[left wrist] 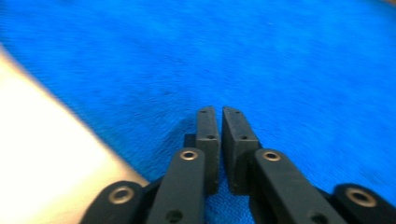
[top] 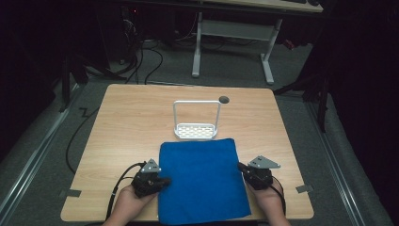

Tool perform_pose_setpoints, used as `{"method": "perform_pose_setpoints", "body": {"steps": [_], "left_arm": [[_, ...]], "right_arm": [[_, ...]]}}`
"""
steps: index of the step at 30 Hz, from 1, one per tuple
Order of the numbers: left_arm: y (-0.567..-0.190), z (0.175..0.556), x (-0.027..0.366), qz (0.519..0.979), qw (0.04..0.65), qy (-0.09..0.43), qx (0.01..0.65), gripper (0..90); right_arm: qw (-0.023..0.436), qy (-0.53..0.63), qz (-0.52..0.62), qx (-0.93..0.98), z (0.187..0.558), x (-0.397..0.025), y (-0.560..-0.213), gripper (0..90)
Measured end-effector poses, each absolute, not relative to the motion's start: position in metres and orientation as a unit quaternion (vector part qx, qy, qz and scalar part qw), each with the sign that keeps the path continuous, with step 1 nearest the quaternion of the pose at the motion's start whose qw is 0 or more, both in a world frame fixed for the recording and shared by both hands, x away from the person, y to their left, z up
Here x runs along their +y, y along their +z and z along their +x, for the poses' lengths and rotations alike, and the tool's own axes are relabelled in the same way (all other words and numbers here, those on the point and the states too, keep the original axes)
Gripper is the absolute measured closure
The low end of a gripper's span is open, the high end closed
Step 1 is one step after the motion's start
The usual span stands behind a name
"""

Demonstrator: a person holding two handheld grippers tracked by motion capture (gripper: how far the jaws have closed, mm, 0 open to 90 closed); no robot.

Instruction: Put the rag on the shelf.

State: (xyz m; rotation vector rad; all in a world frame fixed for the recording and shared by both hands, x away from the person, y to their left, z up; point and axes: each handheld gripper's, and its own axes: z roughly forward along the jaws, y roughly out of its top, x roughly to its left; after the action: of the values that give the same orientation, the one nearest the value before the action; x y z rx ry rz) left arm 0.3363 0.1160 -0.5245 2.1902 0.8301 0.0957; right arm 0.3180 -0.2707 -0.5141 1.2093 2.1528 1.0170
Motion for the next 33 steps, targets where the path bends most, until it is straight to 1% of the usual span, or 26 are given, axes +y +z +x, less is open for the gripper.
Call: {"method": "perform_pose_setpoints", "body": {"steps": [3, 4, 6, 8, 10, 13, 18, 23, 26, 29, 31, 33], "left_arm": [[-0.522, 0.341, 0.117, 0.850, 0.401, 0.052, 0.338, 74.2], [-0.521, 0.349, 0.116, 0.838, 0.413, 0.057, 0.352, 71.3], [-0.522, 0.354, 0.114, 0.837, 0.412, 0.059, 0.356, 68.2], [-0.527, 0.358, 0.110, 0.847, 0.391, 0.064, 0.355, 68.3], [-0.527, 0.356, 0.109, 0.848, 0.390, 0.073, 0.351, 70.4], [-0.527, 0.354, 0.111, 0.850, 0.390, 0.074, 0.348, 71.0], [-0.529, 0.347, 0.122, 0.844, 0.400, 0.058, 0.352, 73.9], [-0.528, 0.339, 0.130, 0.843, 0.401, 0.042, 0.356, 74.4], [-0.527, 0.336, 0.133, 0.845, 0.394, 0.027, 0.359, 74.4], [-0.525, 0.337, 0.134, 0.847, 0.389, 0.025, 0.360, 73.6], [-0.523, 0.340, 0.138, 0.838, 0.395, 0.052, 0.372, 70.9], [-0.522, 0.342, 0.140, 0.832, 0.402, 0.060, 0.377, 68.7]], "right_arm": [[0.232, 0.366, 0.439, 0.787, 0.325, -0.266, -0.516, 90.0], [0.232, 0.364, 0.440, 0.788, 0.329, -0.264, -0.516, 90.0], [0.234, 0.353, 0.438, 0.793, 0.336, -0.260, -0.518, 90.0], [0.228, 0.345, 0.440, 0.797, 0.340, -0.257, -0.522, 90.0], [0.219, 0.333, 0.438, 0.806, 0.341, -0.255, -0.526, 90.0], [0.223, 0.329, 0.433, 0.809, 0.340, -0.254, -0.528, 90.0], [0.216, 0.337, 0.429, 0.810, 0.331, -0.251, -0.529, 90.0], [0.204, 0.346, 0.422, 0.812, 0.322, -0.251, -0.529, 90.0], [0.185, 0.354, 0.413, 0.818, 0.312, -0.252, -0.529, 90.0], [0.178, 0.356, 0.407, 0.822, 0.308, -0.252, -0.528, 88.9], [0.184, 0.372, 0.402, 0.816, 0.306, -0.253, -0.524, 85.9], [0.189, 0.378, 0.403, 0.812, 0.306, -0.254, -0.522, 85.3]]}}
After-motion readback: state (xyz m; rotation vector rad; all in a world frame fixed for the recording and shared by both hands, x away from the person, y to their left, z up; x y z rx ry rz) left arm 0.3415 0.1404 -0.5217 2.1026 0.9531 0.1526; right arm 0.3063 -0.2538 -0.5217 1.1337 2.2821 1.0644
